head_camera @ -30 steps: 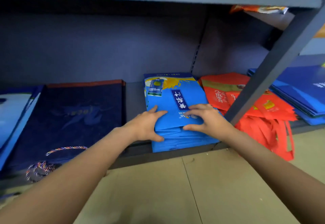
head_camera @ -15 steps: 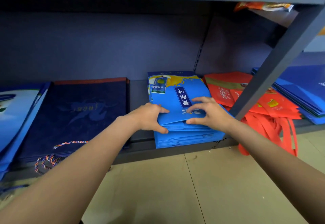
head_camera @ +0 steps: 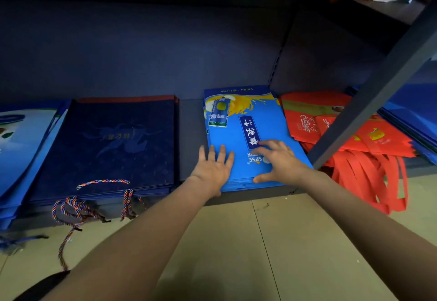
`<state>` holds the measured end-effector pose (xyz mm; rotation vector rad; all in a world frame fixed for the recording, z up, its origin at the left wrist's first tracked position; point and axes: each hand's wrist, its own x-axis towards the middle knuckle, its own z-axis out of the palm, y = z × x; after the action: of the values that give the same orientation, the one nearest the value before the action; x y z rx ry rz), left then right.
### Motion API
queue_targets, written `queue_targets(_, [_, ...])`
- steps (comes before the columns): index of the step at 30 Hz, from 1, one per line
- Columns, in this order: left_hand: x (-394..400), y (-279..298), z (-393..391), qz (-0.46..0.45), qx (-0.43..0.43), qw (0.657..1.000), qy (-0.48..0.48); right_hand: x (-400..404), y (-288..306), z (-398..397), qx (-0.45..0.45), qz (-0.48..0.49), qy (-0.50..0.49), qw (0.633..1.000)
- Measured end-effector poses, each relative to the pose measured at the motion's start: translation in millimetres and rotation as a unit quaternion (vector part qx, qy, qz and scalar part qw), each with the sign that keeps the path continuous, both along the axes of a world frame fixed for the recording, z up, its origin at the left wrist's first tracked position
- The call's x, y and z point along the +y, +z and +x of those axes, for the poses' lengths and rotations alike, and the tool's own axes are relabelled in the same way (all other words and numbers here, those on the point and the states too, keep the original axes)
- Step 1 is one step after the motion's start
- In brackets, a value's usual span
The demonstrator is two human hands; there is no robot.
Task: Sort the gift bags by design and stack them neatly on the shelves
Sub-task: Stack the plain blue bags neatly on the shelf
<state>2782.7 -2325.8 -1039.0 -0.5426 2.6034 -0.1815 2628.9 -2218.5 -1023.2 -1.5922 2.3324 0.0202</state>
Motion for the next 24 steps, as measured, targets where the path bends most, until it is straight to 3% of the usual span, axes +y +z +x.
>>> queue_targets(6, [-16, 14, -3, 0.031, 0.02, 0.999, -0.029, -2, 1, -4, 0.07, 0.088, 0.038, 0.993])
queue_targets(14, [-40, 59, -3, 0.082, 0.077, 0.993, -0.041, 3, 44, -22, 0.052, -0.004, 0.03, 0.998])
queue_targets(19, [-25, 47, 5, 0.09, 0.038, 0.994, -0.044, -2, 44, -10, 0.091, 0.094, 0.051, 0.99])
queue_targets(21, [-26, 47, 13, 0.107, 0.019, 0.993, -0.052, -6, 41, -3, 0.082, 0.137, 0.051, 0.986])
queue_targets(24, [-48, 64, 36, 0.093, 0.05, 0.994, -0.035, -21, 49, 9, 0.029, 0.104, 0.041, 0.993])
